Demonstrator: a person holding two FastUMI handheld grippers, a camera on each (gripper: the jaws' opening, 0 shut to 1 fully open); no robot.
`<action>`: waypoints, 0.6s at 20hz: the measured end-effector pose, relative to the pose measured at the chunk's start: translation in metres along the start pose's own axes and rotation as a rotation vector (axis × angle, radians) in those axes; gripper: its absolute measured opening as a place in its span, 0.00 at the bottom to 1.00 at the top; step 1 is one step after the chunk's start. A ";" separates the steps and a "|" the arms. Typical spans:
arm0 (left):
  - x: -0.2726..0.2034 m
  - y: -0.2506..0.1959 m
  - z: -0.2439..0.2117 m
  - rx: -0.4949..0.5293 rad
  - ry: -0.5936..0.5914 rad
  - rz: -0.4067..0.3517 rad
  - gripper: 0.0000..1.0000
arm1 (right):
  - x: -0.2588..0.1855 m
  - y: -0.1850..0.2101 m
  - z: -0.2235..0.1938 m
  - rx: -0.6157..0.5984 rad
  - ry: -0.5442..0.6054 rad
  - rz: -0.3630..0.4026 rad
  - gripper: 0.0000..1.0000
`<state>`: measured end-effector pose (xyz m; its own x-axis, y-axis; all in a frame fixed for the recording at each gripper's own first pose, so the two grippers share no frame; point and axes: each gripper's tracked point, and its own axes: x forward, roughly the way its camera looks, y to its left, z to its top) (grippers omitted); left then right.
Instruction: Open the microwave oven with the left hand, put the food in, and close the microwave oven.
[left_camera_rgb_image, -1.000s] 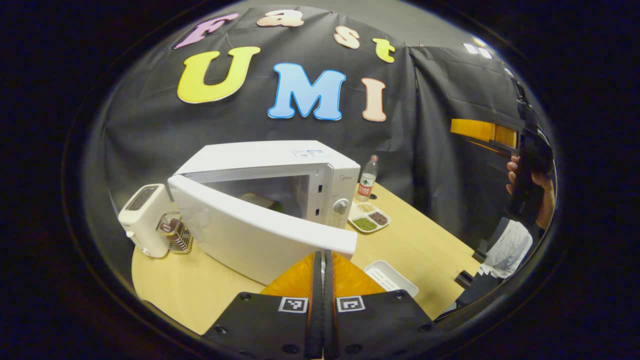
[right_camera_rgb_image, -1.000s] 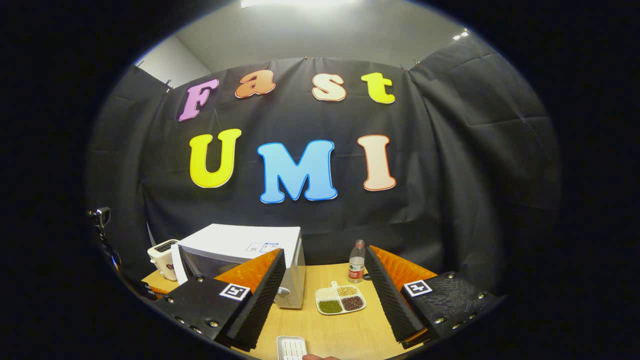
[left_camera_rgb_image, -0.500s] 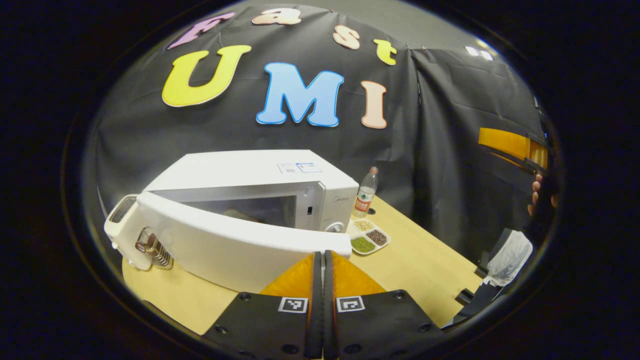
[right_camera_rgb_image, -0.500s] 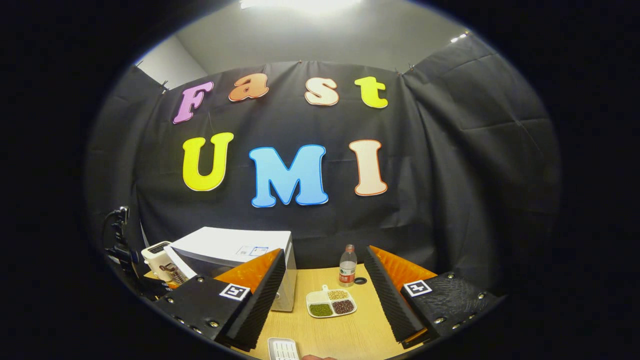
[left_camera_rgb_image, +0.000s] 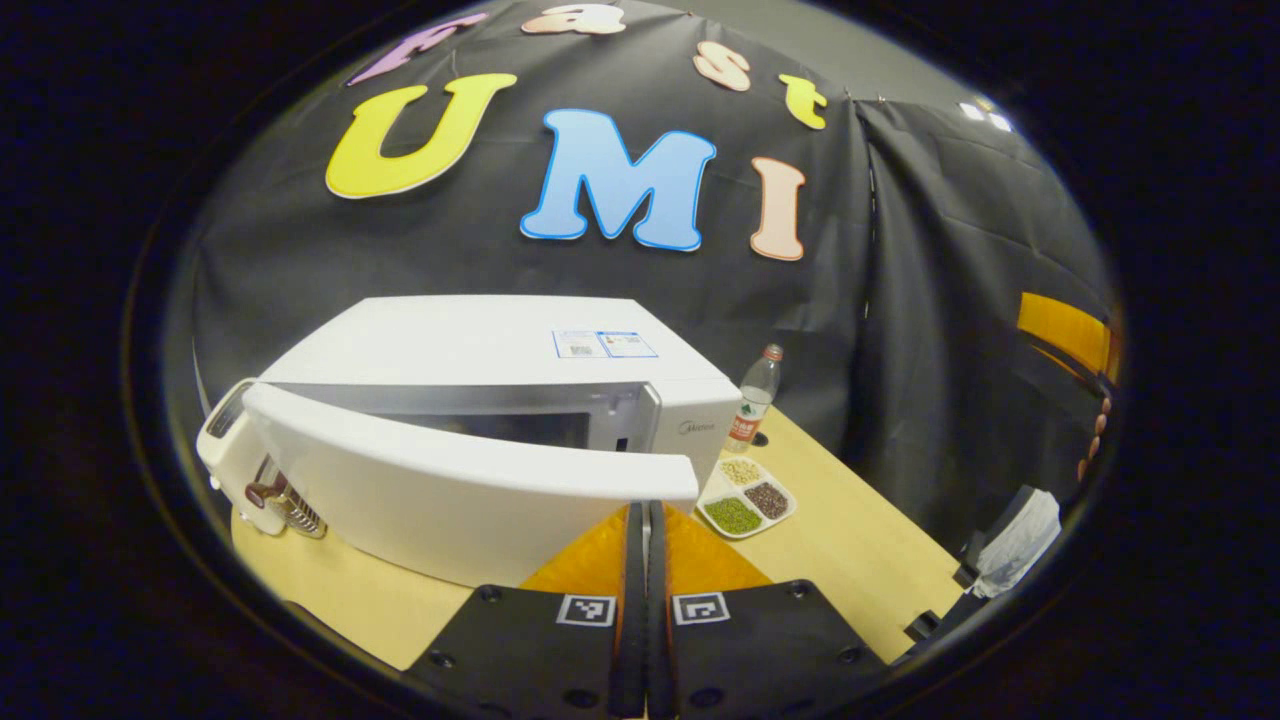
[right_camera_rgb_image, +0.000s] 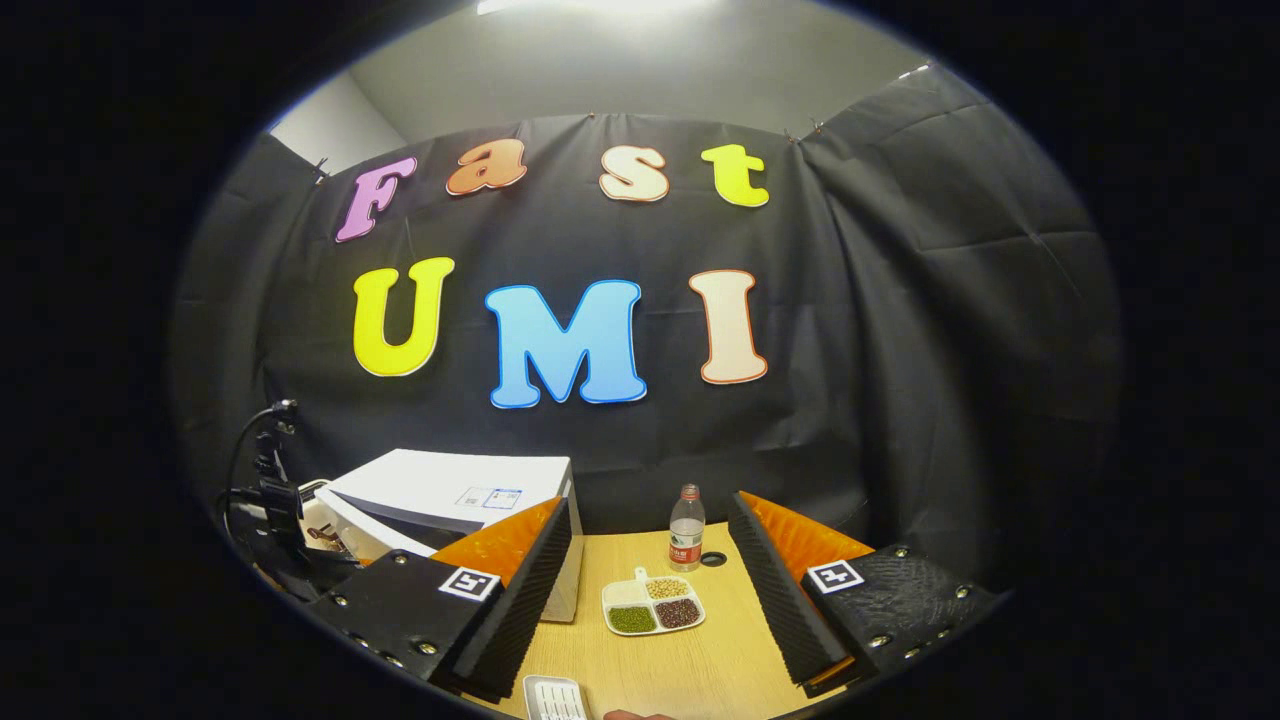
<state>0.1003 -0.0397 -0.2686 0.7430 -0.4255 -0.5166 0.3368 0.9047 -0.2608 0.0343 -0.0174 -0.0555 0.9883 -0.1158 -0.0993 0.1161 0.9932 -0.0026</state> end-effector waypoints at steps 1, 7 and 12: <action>0.006 0.001 0.003 -0.025 -0.003 0.004 0.07 | 0.002 -0.001 -0.001 0.001 0.005 0.000 0.96; 0.042 0.016 0.024 -0.073 -0.018 0.036 0.07 | 0.013 -0.001 -0.004 0.012 0.024 0.001 0.96; 0.055 0.015 0.023 -0.064 -0.007 0.039 0.07 | 0.018 -0.005 -0.008 0.003 0.037 -0.003 0.96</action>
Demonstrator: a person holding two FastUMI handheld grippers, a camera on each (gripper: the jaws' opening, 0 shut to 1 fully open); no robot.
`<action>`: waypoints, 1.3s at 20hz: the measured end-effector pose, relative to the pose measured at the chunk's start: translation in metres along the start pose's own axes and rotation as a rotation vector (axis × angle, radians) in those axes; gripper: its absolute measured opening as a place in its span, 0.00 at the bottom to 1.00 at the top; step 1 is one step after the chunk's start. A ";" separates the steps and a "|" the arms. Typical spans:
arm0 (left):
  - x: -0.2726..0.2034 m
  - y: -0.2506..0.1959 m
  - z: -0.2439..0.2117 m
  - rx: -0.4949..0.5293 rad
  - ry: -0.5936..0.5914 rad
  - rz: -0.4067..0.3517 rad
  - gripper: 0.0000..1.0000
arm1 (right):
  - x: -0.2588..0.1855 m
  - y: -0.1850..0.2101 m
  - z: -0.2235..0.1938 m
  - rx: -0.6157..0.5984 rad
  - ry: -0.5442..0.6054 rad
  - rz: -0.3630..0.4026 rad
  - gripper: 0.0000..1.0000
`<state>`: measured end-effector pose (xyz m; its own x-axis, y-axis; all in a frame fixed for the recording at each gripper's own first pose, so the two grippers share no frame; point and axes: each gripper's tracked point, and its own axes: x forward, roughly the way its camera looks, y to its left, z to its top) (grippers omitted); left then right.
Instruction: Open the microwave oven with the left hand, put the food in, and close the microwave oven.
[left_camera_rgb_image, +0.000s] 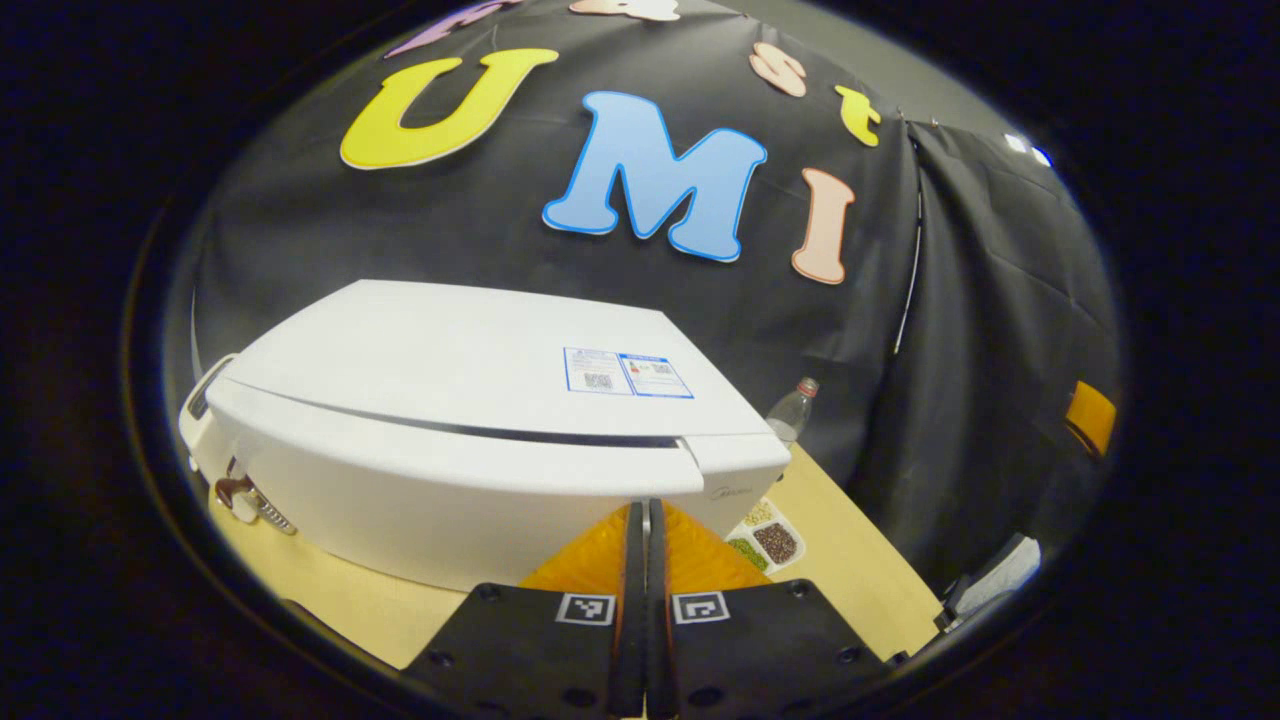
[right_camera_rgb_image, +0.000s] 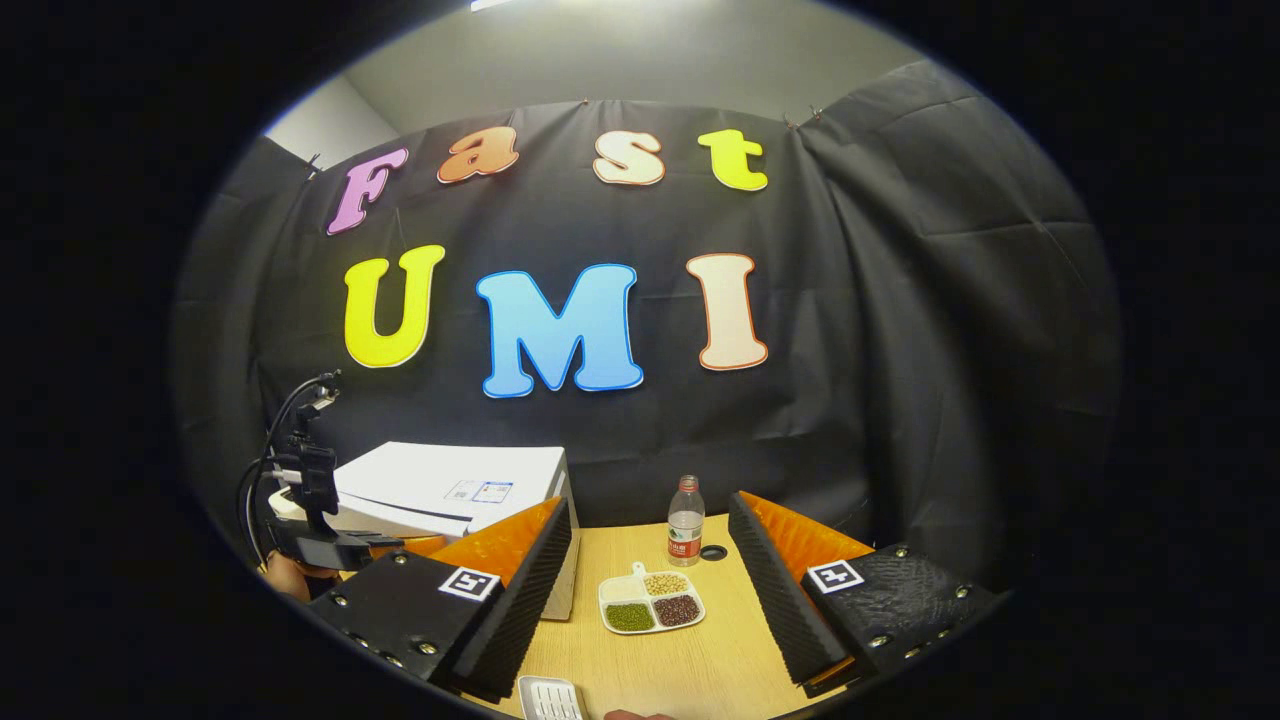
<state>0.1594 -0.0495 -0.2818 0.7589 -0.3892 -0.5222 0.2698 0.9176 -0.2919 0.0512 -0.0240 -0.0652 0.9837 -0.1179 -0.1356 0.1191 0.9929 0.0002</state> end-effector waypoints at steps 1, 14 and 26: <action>0.001 0.001 0.003 0.026 -0.007 0.004 0.07 | 0.001 0.000 0.000 0.001 0.002 -0.001 0.96; 0.003 0.003 0.003 0.043 -0.027 0.025 0.07 | -0.001 0.009 -0.007 0.015 0.023 0.032 0.96; -0.069 0.011 0.090 0.171 -0.248 0.123 0.08 | -0.016 0.022 0.017 -0.006 -0.016 0.060 0.96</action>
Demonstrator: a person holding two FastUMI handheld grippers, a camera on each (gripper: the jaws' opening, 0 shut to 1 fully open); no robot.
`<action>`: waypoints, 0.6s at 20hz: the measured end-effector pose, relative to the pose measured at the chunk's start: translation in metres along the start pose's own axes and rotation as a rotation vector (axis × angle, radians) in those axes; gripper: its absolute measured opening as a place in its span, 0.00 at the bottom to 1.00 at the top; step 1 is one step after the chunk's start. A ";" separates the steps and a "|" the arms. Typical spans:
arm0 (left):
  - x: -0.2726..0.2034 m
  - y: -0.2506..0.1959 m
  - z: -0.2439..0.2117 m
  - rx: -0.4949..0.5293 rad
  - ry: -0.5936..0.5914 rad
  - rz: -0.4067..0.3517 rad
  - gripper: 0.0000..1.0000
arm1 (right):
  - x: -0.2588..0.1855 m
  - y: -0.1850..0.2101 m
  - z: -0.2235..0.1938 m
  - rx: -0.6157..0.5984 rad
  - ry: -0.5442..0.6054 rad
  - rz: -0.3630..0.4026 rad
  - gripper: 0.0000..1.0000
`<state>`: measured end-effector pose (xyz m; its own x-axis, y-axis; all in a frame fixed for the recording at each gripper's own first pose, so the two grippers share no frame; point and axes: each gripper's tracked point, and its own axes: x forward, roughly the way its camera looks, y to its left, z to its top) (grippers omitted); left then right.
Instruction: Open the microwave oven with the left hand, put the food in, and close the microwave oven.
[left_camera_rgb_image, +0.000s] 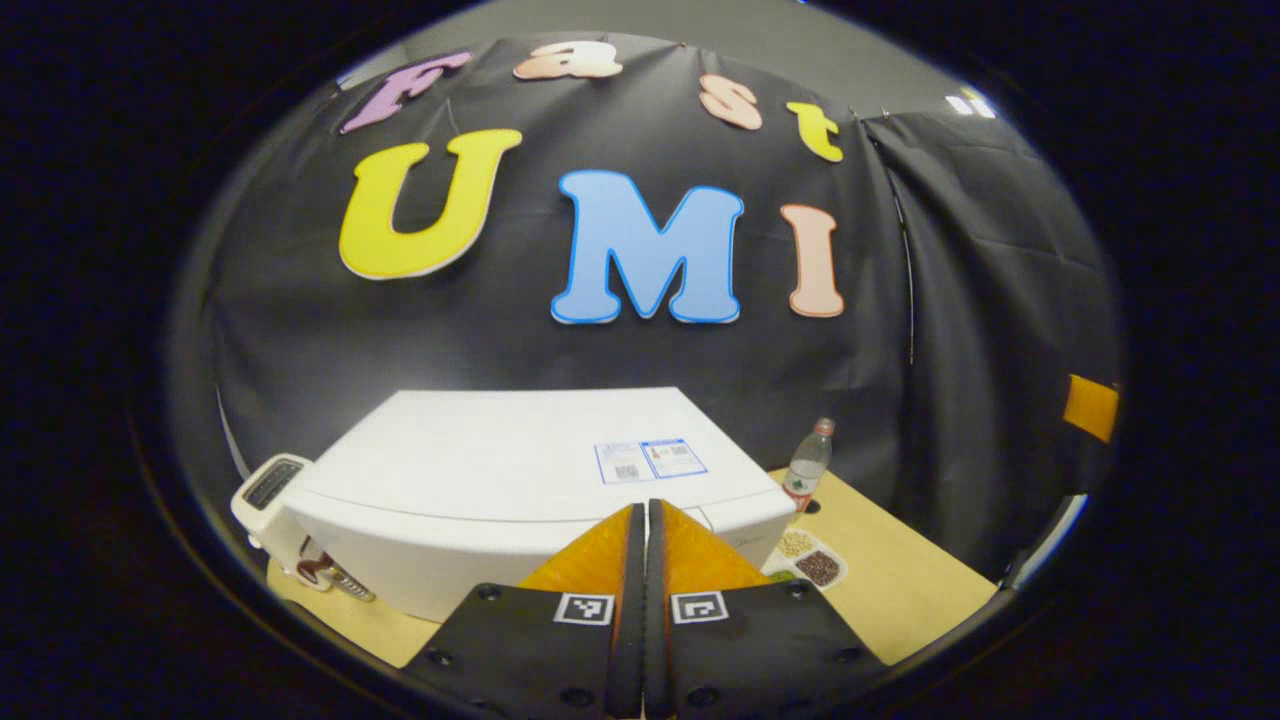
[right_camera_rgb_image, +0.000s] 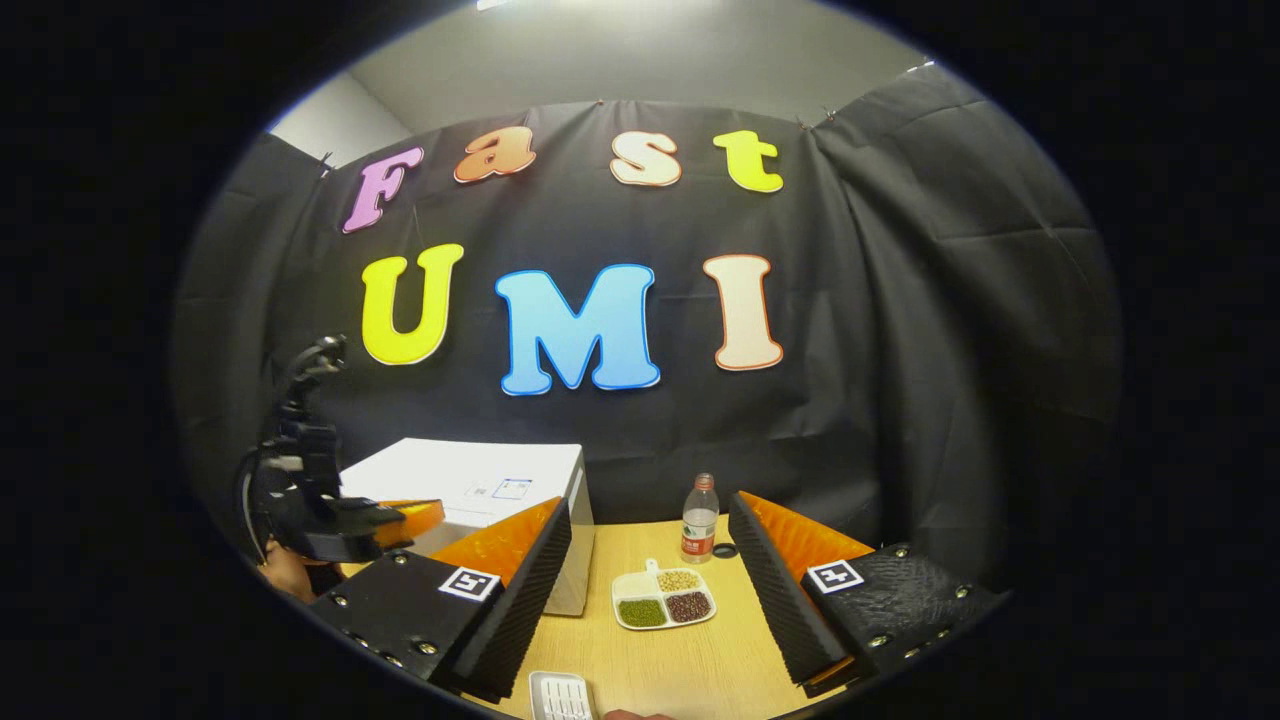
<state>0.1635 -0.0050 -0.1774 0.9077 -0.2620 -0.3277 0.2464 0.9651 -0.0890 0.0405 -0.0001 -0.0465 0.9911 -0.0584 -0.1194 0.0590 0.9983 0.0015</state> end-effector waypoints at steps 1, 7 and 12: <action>-0.021 0.006 0.027 0.004 -0.057 0.022 0.07 | 0.000 0.004 0.010 0.002 -0.011 0.011 0.96; -0.135 0.050 0.128 -0.048 -0.251 0.109 0.98 | 0.004 0.047 0.063 0.018 -0.054 0.100 0.95; -0.194 0.088 0.151 -0.049 -0.301 0.184 0.95 | -0.014 0.073 0.096 0.008 -0.111 0.123 0.96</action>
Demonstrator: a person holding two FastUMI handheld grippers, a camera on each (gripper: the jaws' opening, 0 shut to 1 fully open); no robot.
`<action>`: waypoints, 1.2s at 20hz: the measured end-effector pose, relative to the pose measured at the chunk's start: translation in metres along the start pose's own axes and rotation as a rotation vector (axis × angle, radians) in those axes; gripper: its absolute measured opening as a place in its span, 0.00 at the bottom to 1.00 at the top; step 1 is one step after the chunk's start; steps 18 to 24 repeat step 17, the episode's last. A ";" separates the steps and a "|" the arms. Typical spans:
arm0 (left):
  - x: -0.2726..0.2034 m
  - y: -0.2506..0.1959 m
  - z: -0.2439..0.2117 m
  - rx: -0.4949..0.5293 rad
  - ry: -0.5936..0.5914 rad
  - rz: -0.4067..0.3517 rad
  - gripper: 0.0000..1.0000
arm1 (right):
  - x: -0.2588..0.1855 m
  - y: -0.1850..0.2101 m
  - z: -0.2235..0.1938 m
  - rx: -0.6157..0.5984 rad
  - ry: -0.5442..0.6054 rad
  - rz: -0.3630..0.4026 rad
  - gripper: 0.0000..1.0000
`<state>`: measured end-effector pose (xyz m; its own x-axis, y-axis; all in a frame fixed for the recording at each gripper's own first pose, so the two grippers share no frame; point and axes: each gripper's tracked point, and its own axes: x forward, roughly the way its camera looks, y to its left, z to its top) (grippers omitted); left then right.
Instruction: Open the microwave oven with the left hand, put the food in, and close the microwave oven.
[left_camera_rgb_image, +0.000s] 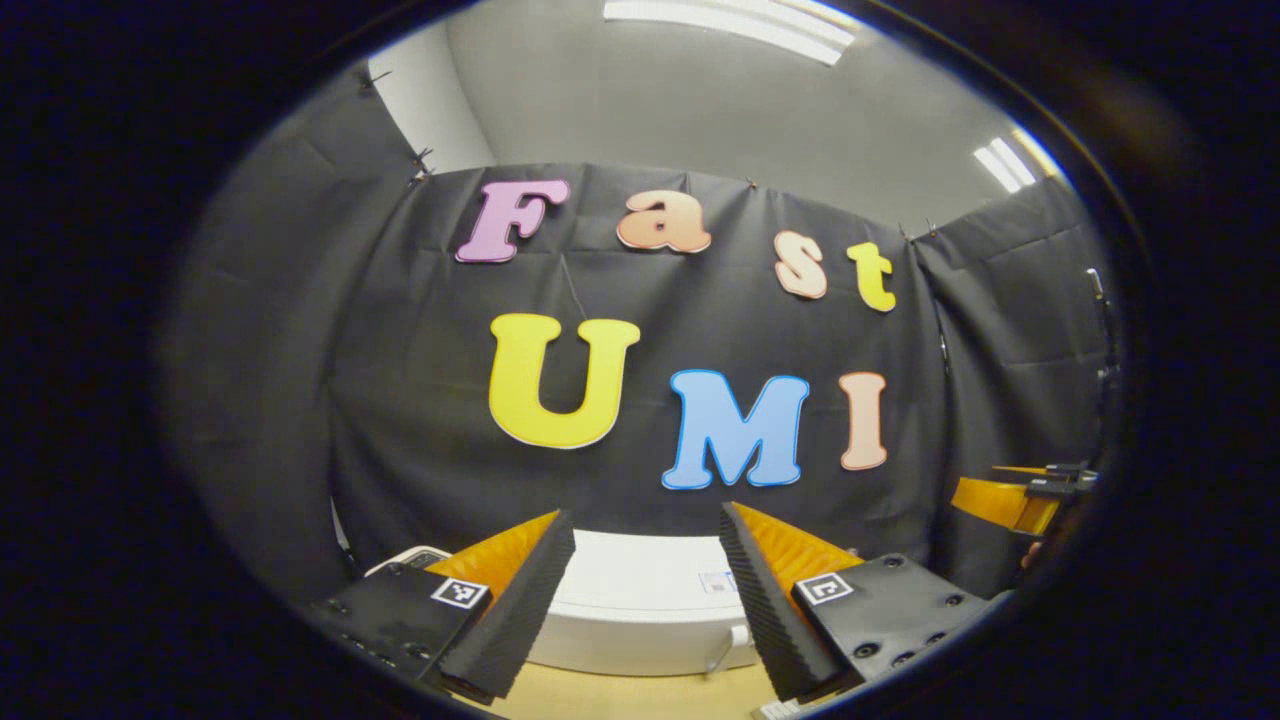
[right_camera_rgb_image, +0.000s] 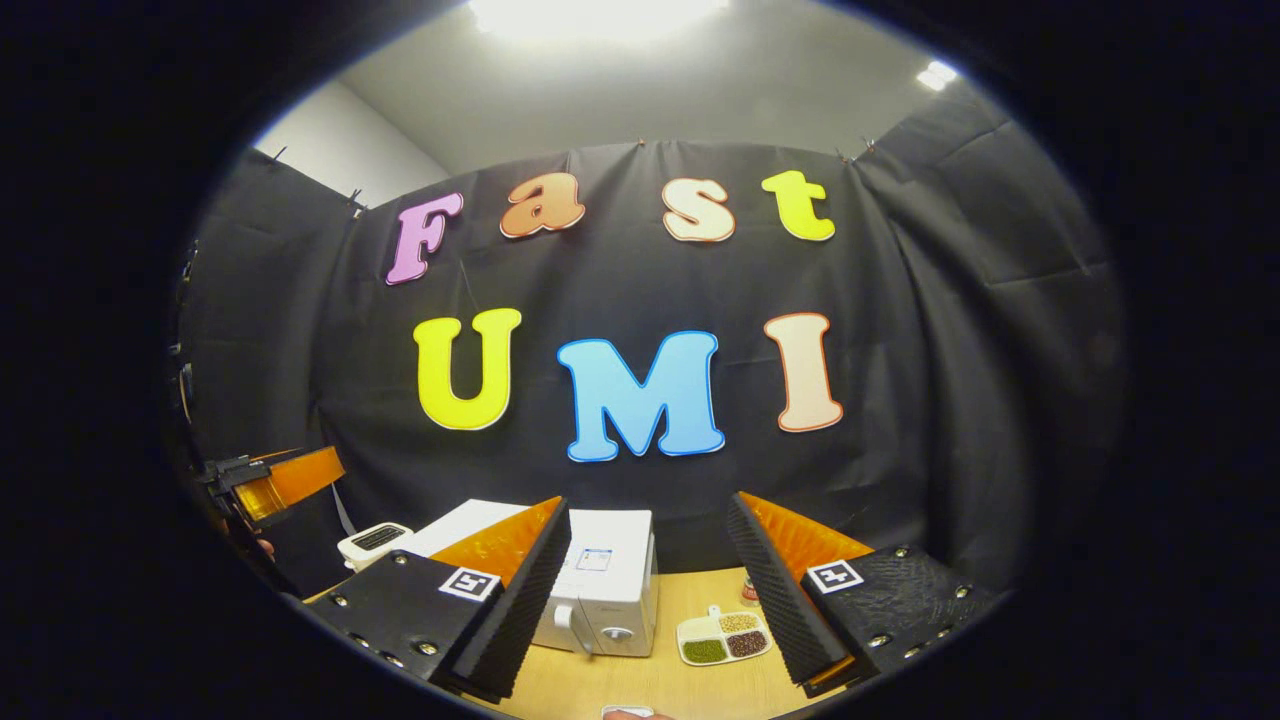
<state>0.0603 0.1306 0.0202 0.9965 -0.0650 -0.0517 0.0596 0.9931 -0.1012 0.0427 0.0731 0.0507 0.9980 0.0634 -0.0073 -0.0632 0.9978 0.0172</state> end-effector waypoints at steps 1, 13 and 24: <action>-0.006 0.003 0.002 -0.001 0.002 -0.006 0.95 | -0.002 0.005 0.004 -0.009 -0.009 0.002 0.96; -0.034 0.027 0.016 0.094 -0.030 -0.038 0.97 | -0.028 0.003 0.002 -0.011 -0.035 -0.141 0.96; -0.035 0.028 0.016 0.110 -0.039 -0.052 0.94 | -0.032 0.018 0.002 -0.022 -0.036 -0.109 0.96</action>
